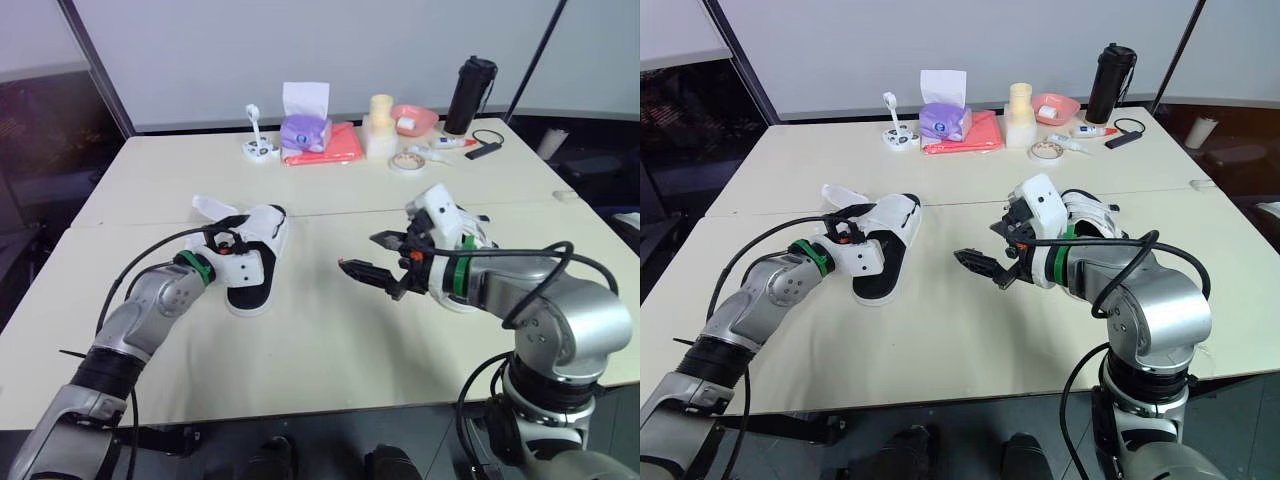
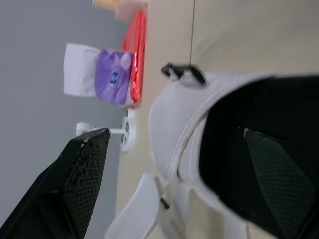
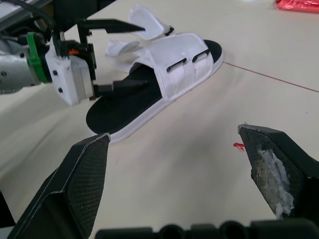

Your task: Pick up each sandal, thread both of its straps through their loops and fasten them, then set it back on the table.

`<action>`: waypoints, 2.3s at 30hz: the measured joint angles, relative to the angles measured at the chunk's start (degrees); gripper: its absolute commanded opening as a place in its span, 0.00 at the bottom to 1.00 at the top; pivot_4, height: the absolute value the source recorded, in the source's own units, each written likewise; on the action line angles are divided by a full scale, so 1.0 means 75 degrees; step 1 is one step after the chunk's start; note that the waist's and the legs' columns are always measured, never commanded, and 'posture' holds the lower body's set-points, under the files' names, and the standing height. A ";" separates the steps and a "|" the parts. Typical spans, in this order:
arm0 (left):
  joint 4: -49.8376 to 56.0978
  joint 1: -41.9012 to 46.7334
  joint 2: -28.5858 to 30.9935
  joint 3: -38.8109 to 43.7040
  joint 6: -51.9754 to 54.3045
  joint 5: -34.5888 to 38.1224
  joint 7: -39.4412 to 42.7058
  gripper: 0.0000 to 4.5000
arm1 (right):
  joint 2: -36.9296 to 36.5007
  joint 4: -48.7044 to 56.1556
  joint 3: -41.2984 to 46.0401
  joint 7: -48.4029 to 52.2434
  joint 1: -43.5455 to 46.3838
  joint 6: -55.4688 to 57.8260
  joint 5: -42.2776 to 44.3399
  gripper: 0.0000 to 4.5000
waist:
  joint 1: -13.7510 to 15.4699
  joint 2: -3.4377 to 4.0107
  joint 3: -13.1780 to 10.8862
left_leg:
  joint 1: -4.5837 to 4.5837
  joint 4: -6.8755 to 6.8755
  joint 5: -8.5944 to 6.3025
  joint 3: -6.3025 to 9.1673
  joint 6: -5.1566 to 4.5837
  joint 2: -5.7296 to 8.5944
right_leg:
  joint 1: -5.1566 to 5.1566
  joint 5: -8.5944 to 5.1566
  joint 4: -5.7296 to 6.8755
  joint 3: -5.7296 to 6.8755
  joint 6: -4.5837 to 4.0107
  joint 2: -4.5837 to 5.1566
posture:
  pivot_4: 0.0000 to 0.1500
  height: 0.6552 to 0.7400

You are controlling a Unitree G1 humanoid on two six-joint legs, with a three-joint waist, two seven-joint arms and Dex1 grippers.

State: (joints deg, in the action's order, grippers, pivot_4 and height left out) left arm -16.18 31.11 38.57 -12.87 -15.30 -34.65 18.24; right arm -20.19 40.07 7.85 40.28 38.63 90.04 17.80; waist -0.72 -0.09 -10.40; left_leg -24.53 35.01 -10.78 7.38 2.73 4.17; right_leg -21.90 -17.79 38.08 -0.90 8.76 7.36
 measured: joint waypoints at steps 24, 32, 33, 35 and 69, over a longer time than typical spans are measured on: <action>-0.4471 0.2638 -0.1407 -0.1263 -0.0126 -0.0944 -0.2336 0.25 | -0.0533 -0.0216 -0.0413 -0.1291 -0.0091 -0.0399 0.0807 1.00 | -0.0028 -0.0005 0.0003 | 0.0002 0.0003 0.0001 -0.0019 0.0000 -0.0001 | -0.0004 -0.0001 0.0014 0.0001 0.0003 -0.0002 | 1.00 1.00; -0.4582 0.2723 -0.1324 -0.1243 -0.0392 -0.0829 -0.2392 0.01 | -0.0735 -0.0280 -0.0422 -0.1437 -0.0136 -0.0536 0.0999 1.00 | -0.0010 -0.0005 0.0006 | 0.0007 0.0009 0.0002 -0.0018 0.0000 0.0000 | 0.0006 -0.0001 0.0014 0.0001 0.0003 -0.0002 | 1.00 1.00; -0.4579 0.2718 -0.1292 -0.1247 -0.0591 -0.0806 -0.2403 0.01 | -0.0787 -0.0292 -0.0411 -0.1449 -0.0136 -0.0559 0.1028 1.00 | -0.0010 -0.0006 0.0005 | 0.0005 0.0009 0.0002 -0.0018 0.0000 0.0000 | 0.0005 -0.0001 0.0013 0.0001 0.0003 -0.0002 | 1.00 1.00; -0.4567 0.2720 -0.1228 -0.1251 -0.1151 -0.0746 -0.2337 0.01 | -0.0825 -0.0332 -0.0407 -0.1477 -0.0135 -0.0576 0.1059 1.00 | -0.0007 -0.0008 0.0004 | -0.0001 0.0007 0.0002 -0.0019 0.0000 0.0001 | 0.0001 -0.0001 0.0008 0.0001 0.0003 -0.0001 | 1.00 1.00; -0.4735 0.5674 -0.1415 -0.5490 -0.7664 -0.6747 -0.7687 0.01 | -0.2292 -0.0721 0.0417 -0.1633 -0.0228 -0.1213 0.1948 1.00 | 0.0001 -0.0034 -0.0011 | -0.0119 0.0033 0.0020 -0.0028 -0.0011 0.0012 | -0.0105 0.0002 0.0026 0.0004 0.0008 0.0006 | 1.00 1.00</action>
State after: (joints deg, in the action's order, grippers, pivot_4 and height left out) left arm -51.70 73.67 27.95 -54.05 -72.78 -85.25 -39.42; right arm -37.38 34.67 10.97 28.03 36.92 80.94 32.41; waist -0.71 -0.34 -10.48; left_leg -25.42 35.25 -10.63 7.17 2.64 4.27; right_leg -22.68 -17.78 38.27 -0.87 8.81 7.40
